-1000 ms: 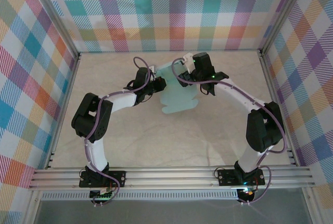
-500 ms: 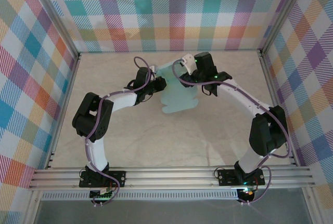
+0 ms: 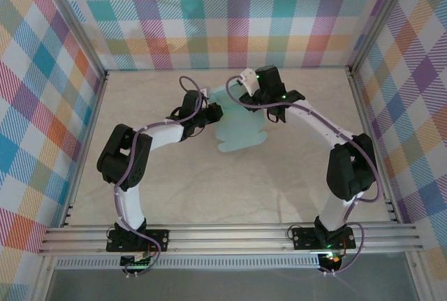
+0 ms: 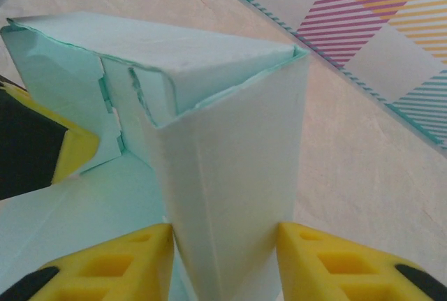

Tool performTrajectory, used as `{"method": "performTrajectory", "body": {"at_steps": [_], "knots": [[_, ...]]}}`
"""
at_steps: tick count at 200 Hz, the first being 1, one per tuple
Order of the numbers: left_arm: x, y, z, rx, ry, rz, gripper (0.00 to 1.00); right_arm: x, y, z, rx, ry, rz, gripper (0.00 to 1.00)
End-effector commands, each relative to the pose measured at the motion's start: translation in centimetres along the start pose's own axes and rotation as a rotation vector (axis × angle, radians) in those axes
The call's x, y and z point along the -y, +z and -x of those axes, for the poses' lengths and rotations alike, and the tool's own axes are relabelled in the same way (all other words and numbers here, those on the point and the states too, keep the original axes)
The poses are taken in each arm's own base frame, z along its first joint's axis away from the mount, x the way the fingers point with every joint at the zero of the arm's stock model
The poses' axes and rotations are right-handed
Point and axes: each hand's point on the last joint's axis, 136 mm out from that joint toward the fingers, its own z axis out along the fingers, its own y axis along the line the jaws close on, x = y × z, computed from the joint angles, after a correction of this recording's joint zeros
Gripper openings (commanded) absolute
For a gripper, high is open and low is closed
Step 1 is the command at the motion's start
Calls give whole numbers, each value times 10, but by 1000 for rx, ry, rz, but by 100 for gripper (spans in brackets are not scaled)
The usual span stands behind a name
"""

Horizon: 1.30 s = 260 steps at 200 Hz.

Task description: Fold the paper box

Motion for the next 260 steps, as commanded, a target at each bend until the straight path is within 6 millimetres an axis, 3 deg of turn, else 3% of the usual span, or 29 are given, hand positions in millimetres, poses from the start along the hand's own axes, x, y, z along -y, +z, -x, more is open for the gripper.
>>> {"method": "performTrajectory", "body": {"at_steps": [1, 62, 99, 140, 166, 200, 212, 216, 245, 260], "knots": [[18, -2, 14, 32, 25, -52, 0, -9, 5, 5, -11, -45, -5, 42], [19, -3, 14, 31, 22, -55, 0, -9, 26, 5, -58, -139, -192, 44], [19, -3, 14, 32, 22, -57, 0, -8, 33, 12, -59, -187, -295, 40], [18, -2, 13, 29, 20, -57, 0, -7, 41, 14, -75, -215, -372, 24], [18, -2, 12, 28, 21, -57, 0, -3, 44, 13, -87, -229, -419, 0], [18, -1, 12, 28, 18, -58, 0, -3, 48, 13, -91, -247, -448, 0], [18, -2, 12, 28, 18, -58, 0, -3, 50, 13, -89, -239, -448, 23], [18, -1, 12, 28, 17, -58, 0, -3, 50, 14, -88, -238, -448, 27], [17, -2, 12, 29, 17, -58, 0, 1, 53, 13, -106, -246, -472, 26], [18, -2, 12, 29, 18, -59, 0, 2, 55, 12, -115, -259, -492, 21]]}}
